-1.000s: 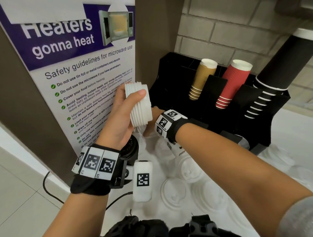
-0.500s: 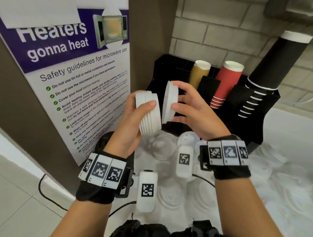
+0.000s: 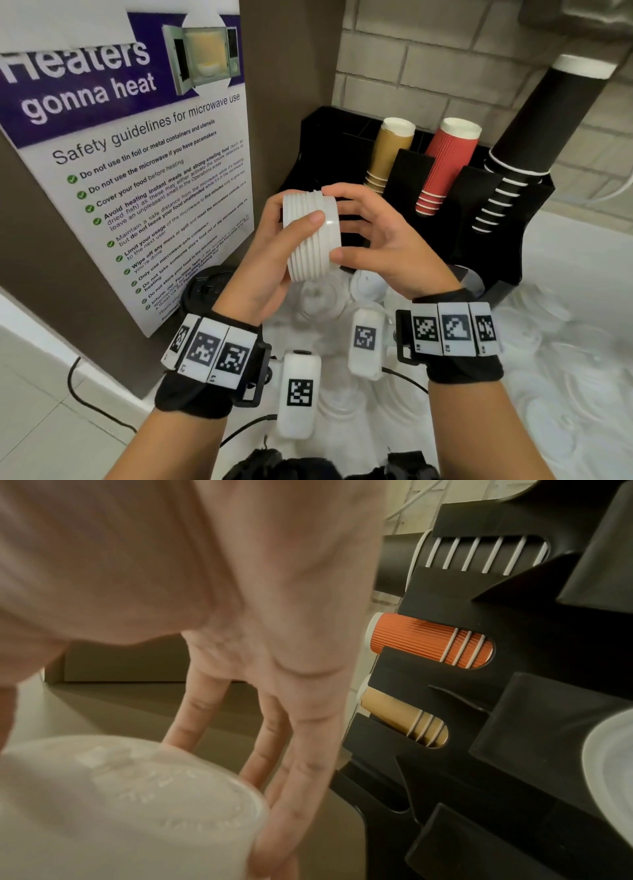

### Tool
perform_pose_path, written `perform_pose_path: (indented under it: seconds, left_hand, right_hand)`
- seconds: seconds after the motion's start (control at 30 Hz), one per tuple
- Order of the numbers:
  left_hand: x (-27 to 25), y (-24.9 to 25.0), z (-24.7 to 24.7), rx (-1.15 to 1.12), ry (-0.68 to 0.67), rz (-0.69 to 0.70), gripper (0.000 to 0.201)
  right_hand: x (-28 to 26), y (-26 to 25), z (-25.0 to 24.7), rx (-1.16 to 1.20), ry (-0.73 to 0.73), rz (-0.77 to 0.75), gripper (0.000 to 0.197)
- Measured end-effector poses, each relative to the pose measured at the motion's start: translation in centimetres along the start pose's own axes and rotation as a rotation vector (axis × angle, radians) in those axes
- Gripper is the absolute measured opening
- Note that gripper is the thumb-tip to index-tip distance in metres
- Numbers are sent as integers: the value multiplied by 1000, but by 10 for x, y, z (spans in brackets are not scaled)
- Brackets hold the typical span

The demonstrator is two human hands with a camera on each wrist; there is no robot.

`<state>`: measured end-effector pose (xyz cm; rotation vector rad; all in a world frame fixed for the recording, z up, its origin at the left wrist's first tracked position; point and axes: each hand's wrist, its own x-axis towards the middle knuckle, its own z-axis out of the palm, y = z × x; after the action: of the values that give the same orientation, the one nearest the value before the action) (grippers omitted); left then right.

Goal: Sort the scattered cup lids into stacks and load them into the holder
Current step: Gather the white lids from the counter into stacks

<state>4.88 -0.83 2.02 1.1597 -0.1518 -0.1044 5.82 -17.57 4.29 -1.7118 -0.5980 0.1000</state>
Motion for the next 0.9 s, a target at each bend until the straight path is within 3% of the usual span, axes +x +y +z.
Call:
perform_pose_path:
  seconds: [0.13,0.2,0.27,0.33,0.4,0.47,0.6,0.7,0.8,0.87,0.9]
  left_hand:
    - [1,0,-2,-13,41,26,67]
    - [2,2,-6,-36,88,68,69]
    - [2,6,-10,-56,121,107,72]
    - [2,11,-15,-77,129,131,73]
    - [3,13,-17,-81,119,147,71]
    - [3,14,-17,-83,109,149,65]
    - [1,14,-17,-90,87,152,58]
    - [-1,15,-18,-96,93,151,63]
    - [-1,17,-20,-112,101,153,63]
    - [0,19,-19,-111,97,158,65]
    - [0,19,-19,-108,96,161,67]
  right_hand:
    - [3,6,3,72,12,22,57]
    - [8,12,4,101,110,97,42]
    - [20,21,6,-64,187,192,28]
    - [34,31,7,-455,13,285,37]
    - [47,41,17,-867,-358,434,69]
    - [54,52,30,-1184,-611,561,93]
    - [62,75,49,-1583,-829,524,102]
    - [70,77,39,-1499,-789,474,93]
    - [78,67,27,-1236,-527,404,91]
    - [83,64,23,-1256,-427,375,83]
    - [86,65,21,-1309,-446,391,75]
